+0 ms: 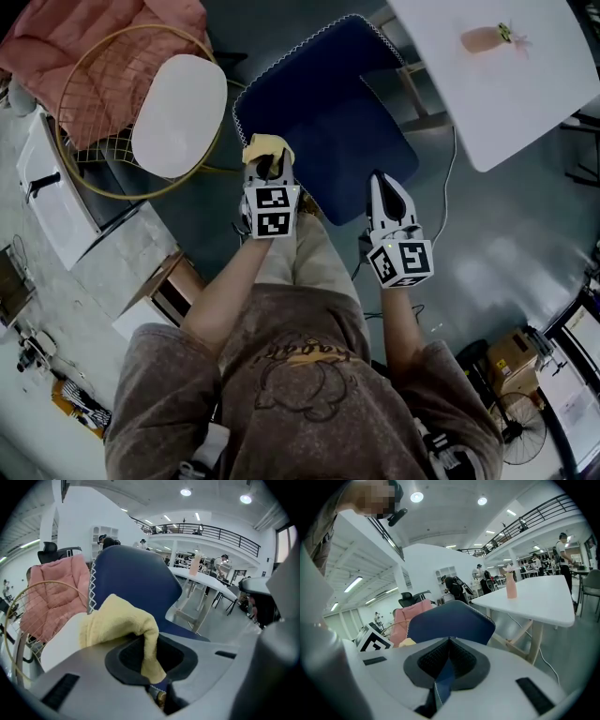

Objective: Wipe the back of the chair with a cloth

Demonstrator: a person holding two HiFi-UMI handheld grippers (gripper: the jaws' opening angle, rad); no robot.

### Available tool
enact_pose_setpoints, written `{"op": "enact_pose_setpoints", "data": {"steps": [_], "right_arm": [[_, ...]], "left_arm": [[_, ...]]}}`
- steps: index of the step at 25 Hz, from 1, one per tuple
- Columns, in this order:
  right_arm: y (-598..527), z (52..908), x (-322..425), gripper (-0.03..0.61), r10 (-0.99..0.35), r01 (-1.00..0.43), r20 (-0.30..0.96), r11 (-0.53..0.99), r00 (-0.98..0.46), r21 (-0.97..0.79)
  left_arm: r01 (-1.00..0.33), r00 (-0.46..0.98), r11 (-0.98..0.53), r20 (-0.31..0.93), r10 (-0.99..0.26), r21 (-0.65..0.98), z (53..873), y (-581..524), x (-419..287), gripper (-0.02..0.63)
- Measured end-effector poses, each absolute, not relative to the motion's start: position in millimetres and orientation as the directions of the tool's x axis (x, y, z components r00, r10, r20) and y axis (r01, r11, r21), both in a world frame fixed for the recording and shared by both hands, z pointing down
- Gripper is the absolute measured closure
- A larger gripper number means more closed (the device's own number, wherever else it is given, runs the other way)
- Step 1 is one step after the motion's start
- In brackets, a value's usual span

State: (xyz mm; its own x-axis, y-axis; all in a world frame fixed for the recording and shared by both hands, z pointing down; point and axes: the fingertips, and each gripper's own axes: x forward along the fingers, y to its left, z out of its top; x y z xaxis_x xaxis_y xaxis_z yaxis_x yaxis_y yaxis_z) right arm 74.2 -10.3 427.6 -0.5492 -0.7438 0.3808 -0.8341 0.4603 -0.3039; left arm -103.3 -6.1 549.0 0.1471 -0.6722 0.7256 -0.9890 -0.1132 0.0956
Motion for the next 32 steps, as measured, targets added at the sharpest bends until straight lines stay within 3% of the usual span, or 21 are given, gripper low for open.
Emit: {"op": "enact_pose_setpoints", "data": {"steps": [12, 32], "right_arm": [[-19, 439, 92, 0.552, -0.757, -0.855, 0.402, 0.416, -0.514, -0.309], [-20, 465, 114, 0.552, -0.758, -0.874, 0.442, 0.370, -0.480, -0.315]], "left_arm": [[-0.992, 0.116, -0.041, 0.755, -0.646, 0.117, 575, -57, -94, 0.561], [-0.968, 0.241, -0.213, 0.720, -0.650, 0.131, 593, -122, -46, 0.561]]}}
